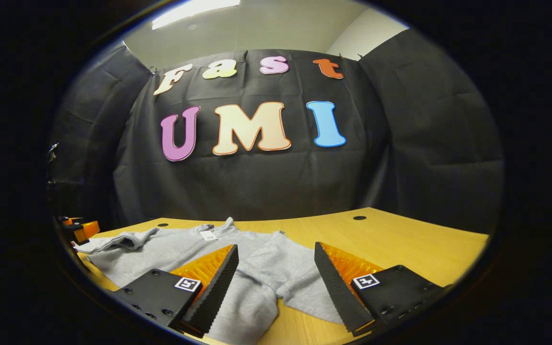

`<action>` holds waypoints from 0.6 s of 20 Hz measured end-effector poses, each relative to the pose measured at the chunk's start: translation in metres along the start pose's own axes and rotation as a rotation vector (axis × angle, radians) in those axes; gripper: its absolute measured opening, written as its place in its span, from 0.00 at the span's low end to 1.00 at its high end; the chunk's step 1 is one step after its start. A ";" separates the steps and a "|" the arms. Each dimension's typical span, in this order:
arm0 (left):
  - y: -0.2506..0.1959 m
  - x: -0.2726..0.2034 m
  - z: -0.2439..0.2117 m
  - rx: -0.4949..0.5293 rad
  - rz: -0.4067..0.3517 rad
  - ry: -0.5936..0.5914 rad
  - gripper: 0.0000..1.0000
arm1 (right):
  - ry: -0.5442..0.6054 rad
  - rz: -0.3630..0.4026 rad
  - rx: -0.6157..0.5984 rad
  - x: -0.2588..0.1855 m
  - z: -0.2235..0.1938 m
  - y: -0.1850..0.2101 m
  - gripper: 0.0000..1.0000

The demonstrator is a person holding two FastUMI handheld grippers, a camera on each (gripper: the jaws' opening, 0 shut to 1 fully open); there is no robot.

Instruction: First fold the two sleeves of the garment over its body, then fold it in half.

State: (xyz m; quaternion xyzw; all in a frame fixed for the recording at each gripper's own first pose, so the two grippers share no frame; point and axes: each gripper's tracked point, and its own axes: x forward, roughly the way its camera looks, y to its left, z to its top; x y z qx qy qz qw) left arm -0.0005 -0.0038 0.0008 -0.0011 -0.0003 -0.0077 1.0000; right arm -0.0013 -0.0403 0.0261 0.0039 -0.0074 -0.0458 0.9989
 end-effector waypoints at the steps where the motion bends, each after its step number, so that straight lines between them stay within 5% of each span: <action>1: 0.000 0.000 -0.001 0.000 0.000 0.000 0.94 | -0.002 -0.020 -0.025 -0.001 0.007 -0.010 0.99; 6: -0.001 0.001 0.000 0.000 -0.005 0.000 0.94 | 0.140 -0.031 -0.120 -0.015 0.002 -0.051 0.99; 12: -0.001 0.001 0.000 0.000 -0.007 -0.002 0.94 | 0.338 -0.065 -0.068 -0.040 -0.027 -0.103 0.99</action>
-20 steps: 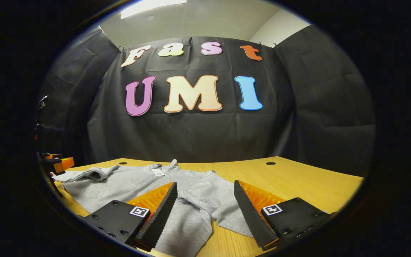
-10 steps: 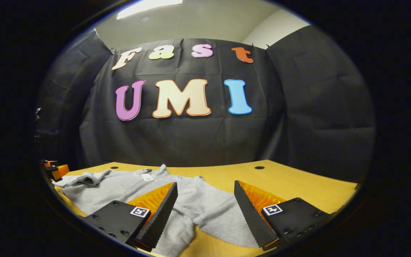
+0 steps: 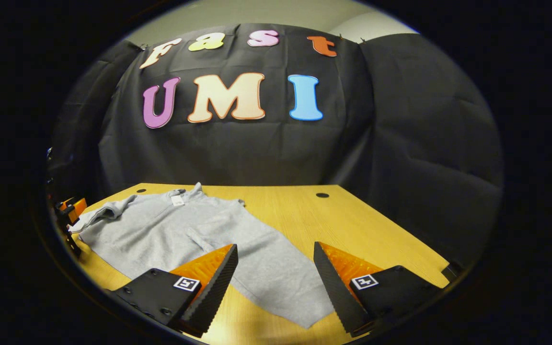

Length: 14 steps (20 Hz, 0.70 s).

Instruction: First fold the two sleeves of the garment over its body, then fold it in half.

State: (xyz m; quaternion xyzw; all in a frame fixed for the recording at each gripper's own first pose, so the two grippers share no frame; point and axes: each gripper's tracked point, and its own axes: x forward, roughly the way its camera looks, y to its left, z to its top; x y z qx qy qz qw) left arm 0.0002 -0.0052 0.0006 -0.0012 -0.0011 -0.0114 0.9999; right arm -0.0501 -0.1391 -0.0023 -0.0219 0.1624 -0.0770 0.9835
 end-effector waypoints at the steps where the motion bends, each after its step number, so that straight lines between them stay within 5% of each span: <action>1: 0.000 0.000 -0.001 0.000 0.000 0.000 0.94 | 0.039 -0.010 -0.001 -0.002 -0.010 -0.007 0.98; 14: -0.002 0.000 0.000 0.000 -0.007 0.000 0.94 | 0.405 0.030 0.054 -0.003 -0.098 -0.027 0.99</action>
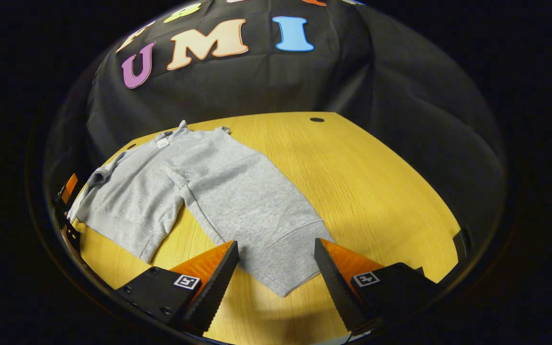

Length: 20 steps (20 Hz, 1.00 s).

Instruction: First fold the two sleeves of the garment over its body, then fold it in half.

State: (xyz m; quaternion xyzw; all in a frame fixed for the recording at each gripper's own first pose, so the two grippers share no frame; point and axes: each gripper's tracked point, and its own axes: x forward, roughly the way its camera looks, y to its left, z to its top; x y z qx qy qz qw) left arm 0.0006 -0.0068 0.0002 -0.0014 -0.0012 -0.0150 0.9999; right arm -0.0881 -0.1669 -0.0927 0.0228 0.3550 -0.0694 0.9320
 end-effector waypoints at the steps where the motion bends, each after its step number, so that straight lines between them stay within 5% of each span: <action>1: 0.000 -0.001 0.000 0.000 0.000 0.000 0.94 | 0.006 0.005 0.013 0.000 0.001 0.000 1.00; 8: -0.001 -0.001 0.000 -0.001 -0.002 0.001 0.94 | 0.026 0.019 -0.036 0.000 -0.006 0.008 0.93; 11: -0.001 -0.001 -0.001 -0.001 -0.002 0.001 0.94 | 0.030 0.032 -0.039 -0.001 -0.008 0.017 0.59; 14: 0.001 -0.001 0.000 0.001 0.003 0.002 0.94 | 0.016 0.023 -0.057 -0.002 -0.009 0.023 0.38; 15: 0.000 0.000 -0.001 0.000 0.002 0.000 0.94 | 0.015 0.039 -0.053 -0.002 -0.009 0.029 0.42; 17: -0.001 0.000 -0.001 0.000 0.000 0.001 0.94 | 0.012 0.036 -0.037 0.001 -0.010 0.032 0.25; 20: -0.001 0.000 -0.001 0.000 0.000 0.000 0.94 | 0.014 0.032 0.001 0.002 -0.009 0.030 0.16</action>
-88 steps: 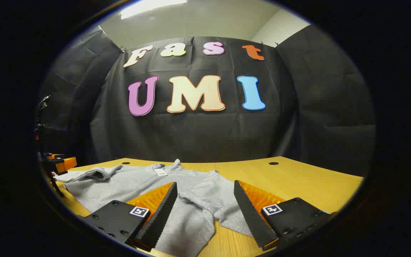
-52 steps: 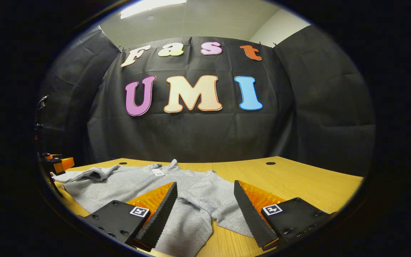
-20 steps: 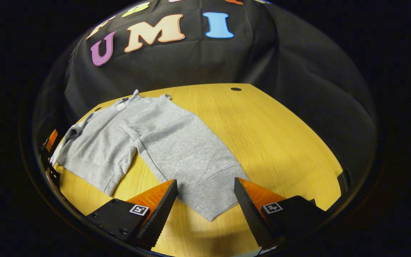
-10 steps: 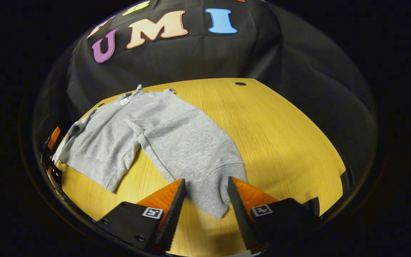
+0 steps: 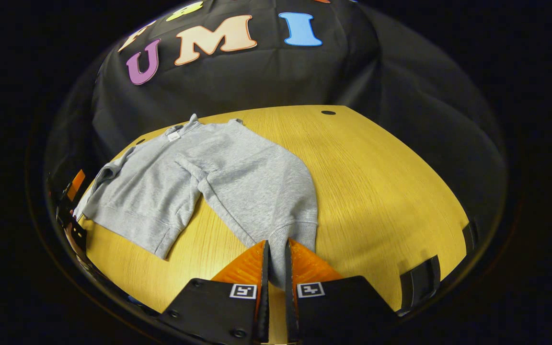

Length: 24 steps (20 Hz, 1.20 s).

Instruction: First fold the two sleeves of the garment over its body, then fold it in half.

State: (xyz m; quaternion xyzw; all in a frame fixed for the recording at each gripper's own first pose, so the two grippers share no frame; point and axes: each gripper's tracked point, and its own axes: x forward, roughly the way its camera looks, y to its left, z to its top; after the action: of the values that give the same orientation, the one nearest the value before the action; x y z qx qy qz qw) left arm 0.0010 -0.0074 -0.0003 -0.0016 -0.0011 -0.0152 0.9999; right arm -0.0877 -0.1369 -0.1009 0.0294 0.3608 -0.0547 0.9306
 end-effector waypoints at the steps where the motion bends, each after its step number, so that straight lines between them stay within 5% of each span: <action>1: 0.000 0.000 0.000 0.000 0.000 0.000 0.94 | 0.002 0.001 0.017 0.000 0.001 0.000 0.12; 10: 0.001 0.000 0.000 -0.001 0.002 0.001 0.94 | 0.010 -0.014 0.053 0.000 0.015 0.006 0.03; 18: 0.001 -0.001 -0.001 -0.002 0.004 0.002 0.94 | -0.088 0.007 0.014 -0.009 0.091 0.033 0.03; 24: 0.000 0.000 0.000 -0.002 0.004 0.002 0.94 | -0.192 0.092 -0.033 -0.011 0.156 0.089 0.02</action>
State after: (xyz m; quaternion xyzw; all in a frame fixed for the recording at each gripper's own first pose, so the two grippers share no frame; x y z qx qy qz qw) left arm 0.0006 -0.0071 -0.0006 -0.0026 0.0000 -0.0132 0.9999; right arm 0.0193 -0.0624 0.0227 0.0254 0.2693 -0.0088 0.9627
